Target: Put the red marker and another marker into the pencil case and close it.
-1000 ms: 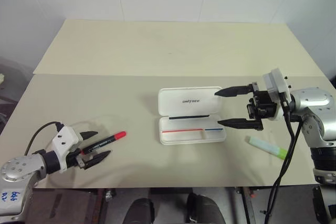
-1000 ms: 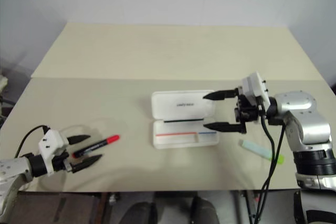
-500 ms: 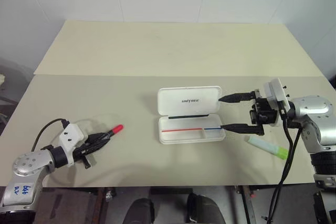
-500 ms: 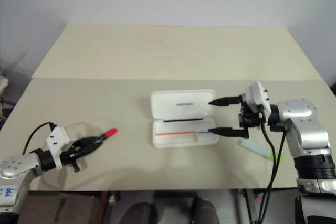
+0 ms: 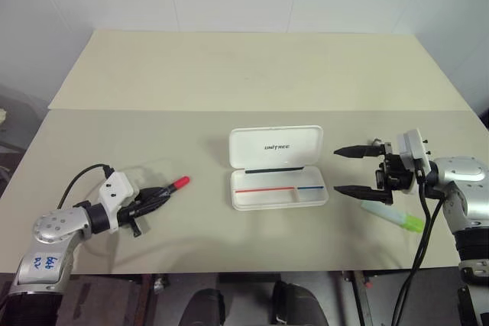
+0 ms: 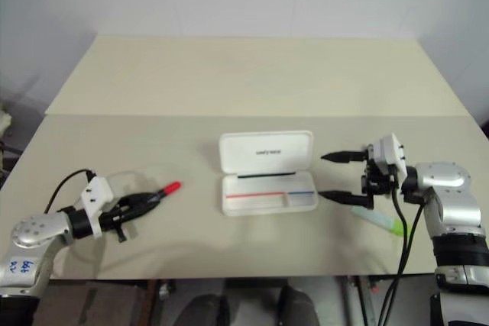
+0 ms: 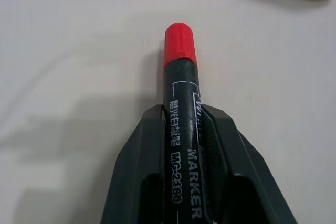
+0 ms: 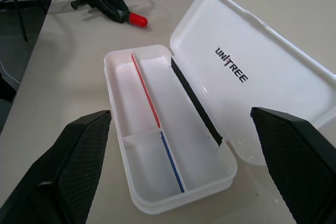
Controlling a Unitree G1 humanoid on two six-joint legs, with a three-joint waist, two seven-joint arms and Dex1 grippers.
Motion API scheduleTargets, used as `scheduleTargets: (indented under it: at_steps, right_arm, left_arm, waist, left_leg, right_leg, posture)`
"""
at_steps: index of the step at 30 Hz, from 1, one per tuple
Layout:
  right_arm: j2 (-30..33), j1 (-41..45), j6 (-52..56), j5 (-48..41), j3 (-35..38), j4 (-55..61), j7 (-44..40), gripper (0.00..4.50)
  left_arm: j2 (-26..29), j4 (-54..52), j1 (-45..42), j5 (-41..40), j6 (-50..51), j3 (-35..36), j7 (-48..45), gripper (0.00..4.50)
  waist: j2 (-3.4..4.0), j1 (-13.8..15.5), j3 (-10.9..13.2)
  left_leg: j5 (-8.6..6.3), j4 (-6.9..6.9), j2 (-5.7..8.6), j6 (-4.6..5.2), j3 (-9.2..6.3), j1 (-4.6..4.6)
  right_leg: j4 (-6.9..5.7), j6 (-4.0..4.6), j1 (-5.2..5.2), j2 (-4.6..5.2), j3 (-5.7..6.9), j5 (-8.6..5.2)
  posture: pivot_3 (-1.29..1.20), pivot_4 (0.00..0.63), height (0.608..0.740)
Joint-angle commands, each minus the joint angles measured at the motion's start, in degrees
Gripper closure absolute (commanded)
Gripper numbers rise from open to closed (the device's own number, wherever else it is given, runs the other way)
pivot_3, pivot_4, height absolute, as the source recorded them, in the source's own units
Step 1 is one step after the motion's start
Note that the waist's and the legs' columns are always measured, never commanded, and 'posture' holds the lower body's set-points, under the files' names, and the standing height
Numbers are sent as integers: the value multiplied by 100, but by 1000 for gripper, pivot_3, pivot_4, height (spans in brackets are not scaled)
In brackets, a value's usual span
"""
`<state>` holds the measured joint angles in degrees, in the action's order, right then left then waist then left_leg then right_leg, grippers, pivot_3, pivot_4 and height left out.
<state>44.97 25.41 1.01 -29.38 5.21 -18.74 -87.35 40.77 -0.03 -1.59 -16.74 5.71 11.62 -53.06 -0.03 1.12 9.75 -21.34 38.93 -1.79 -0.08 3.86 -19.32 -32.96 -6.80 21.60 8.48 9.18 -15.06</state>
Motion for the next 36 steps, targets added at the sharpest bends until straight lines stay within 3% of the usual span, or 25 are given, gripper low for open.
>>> scheduleTargets:
  at_steps: [1, 9, 16, 21, 36]
  right_arm:
    - [41, -1, -124, -27, 204, 58, -62, 0]
    - [47, -245, -50, -81, 336, 334, 215, 0]
    - [204, -557, -20, -82, 618, 430, 310, 0]
    - [271, -868, -9, -117, 867, 577, 410, 0]
    - [187, -1401, 98, -152, 1109, 1146, 853, 0]
  left_arm:
    - [6, -478, -219, -279, 145, -30, -88, 3877]
    - [131, -1128, -675, -599, 617, -263, -387, 3877]
    - [47, -1480, -1701, -423, 1380, -1046, -313, 3877]
    - [-342, -1363, -2469, -257, 1717, -1716, -202, 3877]
    - [-1610, -318, -3619, 549, 1836, -2916, 82, 3877]
  waist:
    - [0, 5, 0]
    - [0, 20, 1]
    - [-1, 29, 1]
    - [-2, 40, 1]
    - [-7, 48, 4]
  left_leg:
    - [0, 0, 0, 0, 0, 0]
    - [-2, 1, 1, -1, 0, -5]
    - [-1, 8, 3, -1, 1, -6]
    - [-1, 8, 3, -1, 3, -5]
    - [2, 16, 5, 2, 8, -9]
  right_leg:
    - [0, 0, 0, 0, 1, 0]
    - [4, 0, 0, 0, 2, 0]
    - [5, -1, -4, -1, -1, 0]
    - [5, -1, -4, -4, -2, 0]
    - [20, -4, -10, -8, -3, 1]
  posture:
    - [0, 150, 740]
    - [0, 150, 740]
    - [0, 150, 740]
    - [0, 150, 740]
    - [0, 150, 740]
